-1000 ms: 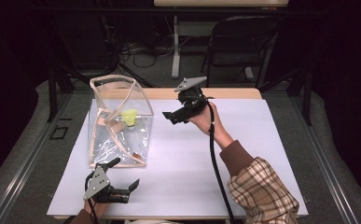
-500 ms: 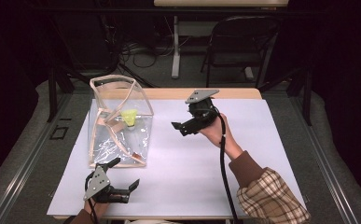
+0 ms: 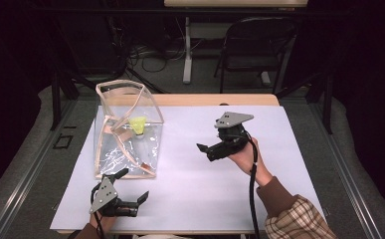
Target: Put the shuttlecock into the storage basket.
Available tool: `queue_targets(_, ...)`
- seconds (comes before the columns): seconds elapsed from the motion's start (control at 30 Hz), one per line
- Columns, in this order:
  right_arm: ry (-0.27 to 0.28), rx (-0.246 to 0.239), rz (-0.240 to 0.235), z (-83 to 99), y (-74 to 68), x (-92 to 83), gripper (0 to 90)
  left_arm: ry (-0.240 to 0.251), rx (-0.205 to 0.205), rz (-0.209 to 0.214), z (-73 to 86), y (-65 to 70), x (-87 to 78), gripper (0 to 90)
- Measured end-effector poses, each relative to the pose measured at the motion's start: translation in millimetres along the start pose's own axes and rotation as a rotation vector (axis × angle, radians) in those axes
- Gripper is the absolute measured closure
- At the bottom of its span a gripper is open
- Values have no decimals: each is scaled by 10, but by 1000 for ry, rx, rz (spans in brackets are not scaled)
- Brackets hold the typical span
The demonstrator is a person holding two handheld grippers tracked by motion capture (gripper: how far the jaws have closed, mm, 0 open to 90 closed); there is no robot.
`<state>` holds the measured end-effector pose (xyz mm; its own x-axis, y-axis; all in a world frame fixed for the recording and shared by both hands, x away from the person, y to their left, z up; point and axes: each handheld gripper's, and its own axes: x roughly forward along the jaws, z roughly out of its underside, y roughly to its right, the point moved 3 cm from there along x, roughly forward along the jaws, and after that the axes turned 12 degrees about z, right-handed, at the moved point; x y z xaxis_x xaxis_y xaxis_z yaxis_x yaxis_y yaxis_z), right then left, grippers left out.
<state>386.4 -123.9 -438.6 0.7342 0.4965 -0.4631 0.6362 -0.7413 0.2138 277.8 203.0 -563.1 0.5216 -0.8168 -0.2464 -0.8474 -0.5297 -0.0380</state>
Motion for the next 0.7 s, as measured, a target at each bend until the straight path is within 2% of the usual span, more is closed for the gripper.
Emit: queue_targets(0.7,39,25,50,518,-43,-359,0,-4,0,-2,1,-3,0,0)
